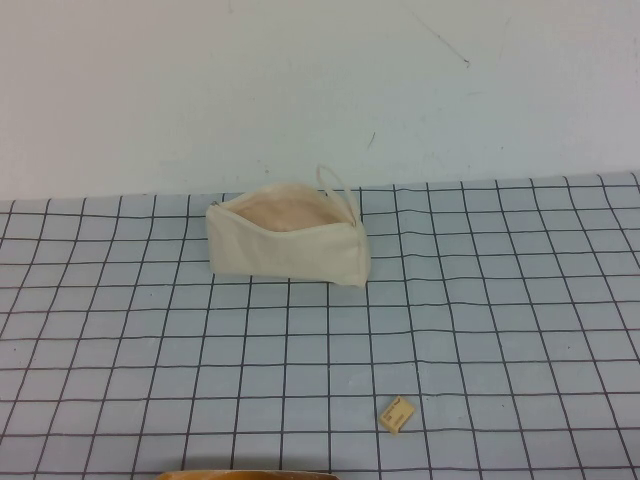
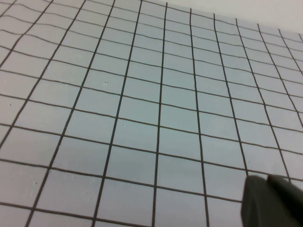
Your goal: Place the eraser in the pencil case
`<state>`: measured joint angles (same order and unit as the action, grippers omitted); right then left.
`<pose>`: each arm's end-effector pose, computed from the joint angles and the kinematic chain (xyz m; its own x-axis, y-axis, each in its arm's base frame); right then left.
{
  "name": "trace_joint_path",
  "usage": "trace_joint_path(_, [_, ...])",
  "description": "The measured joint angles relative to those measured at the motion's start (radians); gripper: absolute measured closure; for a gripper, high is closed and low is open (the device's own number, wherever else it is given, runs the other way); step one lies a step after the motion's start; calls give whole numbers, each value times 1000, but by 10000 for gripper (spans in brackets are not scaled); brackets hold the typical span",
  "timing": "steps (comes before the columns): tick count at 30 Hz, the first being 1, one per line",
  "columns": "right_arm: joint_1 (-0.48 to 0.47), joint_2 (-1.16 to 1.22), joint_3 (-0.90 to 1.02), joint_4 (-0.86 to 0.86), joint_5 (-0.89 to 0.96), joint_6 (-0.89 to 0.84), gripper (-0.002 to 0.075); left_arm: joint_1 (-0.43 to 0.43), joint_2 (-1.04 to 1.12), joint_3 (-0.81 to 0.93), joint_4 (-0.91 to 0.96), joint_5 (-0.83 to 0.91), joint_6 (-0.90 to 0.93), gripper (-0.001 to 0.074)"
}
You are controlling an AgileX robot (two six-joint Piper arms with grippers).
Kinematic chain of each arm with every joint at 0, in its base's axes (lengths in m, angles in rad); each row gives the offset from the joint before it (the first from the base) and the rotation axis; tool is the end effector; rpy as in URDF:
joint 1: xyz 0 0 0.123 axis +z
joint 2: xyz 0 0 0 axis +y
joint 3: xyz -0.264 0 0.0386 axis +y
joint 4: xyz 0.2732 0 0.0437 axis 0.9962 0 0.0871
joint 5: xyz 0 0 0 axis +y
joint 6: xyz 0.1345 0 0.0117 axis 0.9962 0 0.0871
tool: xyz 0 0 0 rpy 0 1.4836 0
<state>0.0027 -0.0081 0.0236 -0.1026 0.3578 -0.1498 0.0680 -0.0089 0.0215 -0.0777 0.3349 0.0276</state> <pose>0.1390 -0.0045 0.1610 -0.2798 -0.2441 -0.9285 -0.0375 0.9692 -0.2435 0.1397 0.0061 0.1648 -0.2536 -0.0631 -0.9652 -0.0550 0.9972 -0.0508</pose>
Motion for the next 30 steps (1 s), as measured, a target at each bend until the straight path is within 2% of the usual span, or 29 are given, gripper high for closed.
trace_joint_path(12, [0, 0, 0, 58, 0, 9, 727, 0, 0, 0, 0, 0, 0, 736])
trace_joint_path(15, [0, 0, 0, 252, -5, 78, 727, 0, 0, 0, 0, 0, 0, 736])
trace_joint_path(20, [0, 0, 4, 783, -8, 250, 727, 0, 0, 0, 0, 0, 0, 736])
trace_joint_path(26, [0, 0, 4, 810, -86, 202, 727, 0, 0, 0, 0, 0, 0, 736])
trace_joint_path(30, [0, 0, -14, 810, -65, 0, 727, 0, 0, 0, 0, 0, 0, 737])
